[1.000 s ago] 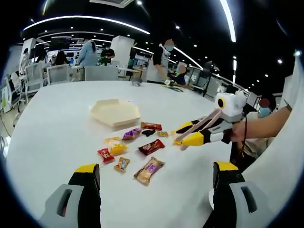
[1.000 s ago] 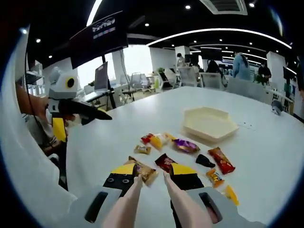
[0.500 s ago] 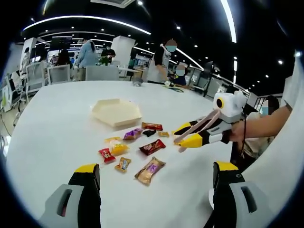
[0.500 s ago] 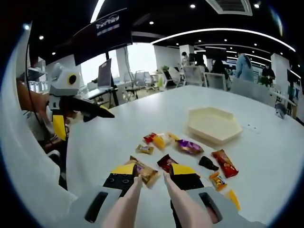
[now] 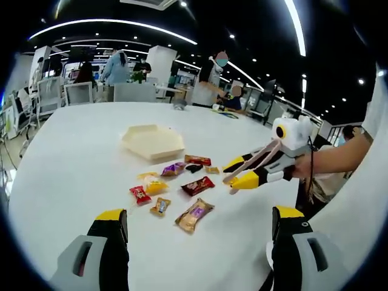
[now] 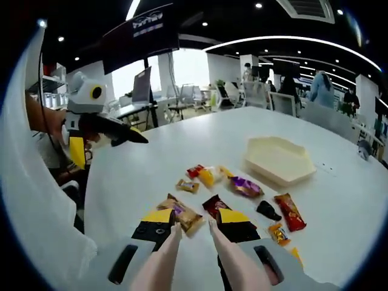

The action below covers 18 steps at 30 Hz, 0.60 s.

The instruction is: Place the target food into the container with the food tongs after gripping and lifting it, then release it inside without dropping or visibly crushing the food.

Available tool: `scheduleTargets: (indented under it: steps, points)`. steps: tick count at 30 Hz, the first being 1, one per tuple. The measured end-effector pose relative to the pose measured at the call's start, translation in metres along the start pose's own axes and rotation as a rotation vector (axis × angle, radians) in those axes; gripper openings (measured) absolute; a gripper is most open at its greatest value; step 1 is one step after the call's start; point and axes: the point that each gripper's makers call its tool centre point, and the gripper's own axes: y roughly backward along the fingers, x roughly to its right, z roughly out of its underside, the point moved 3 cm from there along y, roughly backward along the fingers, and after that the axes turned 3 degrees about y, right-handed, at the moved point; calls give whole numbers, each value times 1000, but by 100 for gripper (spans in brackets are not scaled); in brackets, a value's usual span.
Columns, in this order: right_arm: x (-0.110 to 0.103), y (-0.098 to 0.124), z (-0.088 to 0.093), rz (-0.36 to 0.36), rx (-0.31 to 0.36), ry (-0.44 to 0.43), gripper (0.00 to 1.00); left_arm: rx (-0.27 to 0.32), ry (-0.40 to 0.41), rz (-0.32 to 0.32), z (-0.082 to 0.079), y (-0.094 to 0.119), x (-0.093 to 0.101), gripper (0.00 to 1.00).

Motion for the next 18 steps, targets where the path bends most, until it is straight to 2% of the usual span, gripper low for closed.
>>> scheduleTargets:
  steps: [11, 18]
  points:
    - [-3, -4, -2, -8, -2, 2, 26, -19, 0, -1, 5, 1, -1, 99]
    - [-7, -6, -2, -7, -2, 6, 26, -4, -4, -1, 3, 4, -1, 100]
